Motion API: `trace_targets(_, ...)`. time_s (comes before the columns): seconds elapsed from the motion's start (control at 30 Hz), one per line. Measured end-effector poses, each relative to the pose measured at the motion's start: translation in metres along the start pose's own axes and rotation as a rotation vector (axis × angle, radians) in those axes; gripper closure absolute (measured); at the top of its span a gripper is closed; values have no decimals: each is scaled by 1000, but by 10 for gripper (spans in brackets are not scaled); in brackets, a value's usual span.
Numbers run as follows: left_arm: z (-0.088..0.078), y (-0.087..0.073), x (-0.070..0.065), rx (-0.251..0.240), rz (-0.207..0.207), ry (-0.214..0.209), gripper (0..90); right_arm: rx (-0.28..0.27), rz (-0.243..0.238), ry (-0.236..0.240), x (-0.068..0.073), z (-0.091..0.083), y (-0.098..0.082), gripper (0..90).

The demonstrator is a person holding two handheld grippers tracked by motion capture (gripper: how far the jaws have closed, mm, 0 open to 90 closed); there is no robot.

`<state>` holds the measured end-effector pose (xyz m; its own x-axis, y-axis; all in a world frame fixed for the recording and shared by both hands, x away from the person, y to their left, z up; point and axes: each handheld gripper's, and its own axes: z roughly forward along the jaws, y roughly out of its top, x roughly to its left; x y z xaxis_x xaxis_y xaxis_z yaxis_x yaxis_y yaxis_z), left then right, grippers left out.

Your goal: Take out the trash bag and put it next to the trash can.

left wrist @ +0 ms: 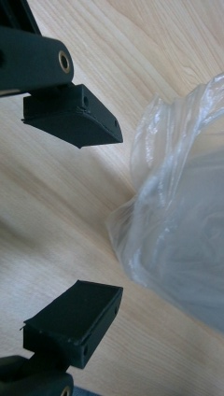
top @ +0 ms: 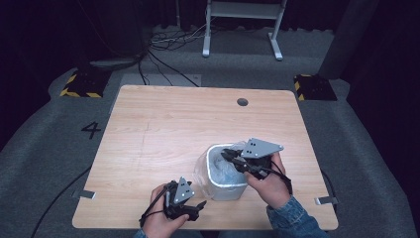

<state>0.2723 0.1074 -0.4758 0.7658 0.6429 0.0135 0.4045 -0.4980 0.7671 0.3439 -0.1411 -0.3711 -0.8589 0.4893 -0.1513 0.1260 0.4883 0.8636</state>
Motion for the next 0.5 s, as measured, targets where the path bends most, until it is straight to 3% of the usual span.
trace_targets(0.3,10,5,-1,-4,-23,8,209,-7,-2,-11,3,-5,-1,816)
trace_targets(0.5,16,6,2,29,-30,30,224,-7,6,-26,4,-10,-3,809)
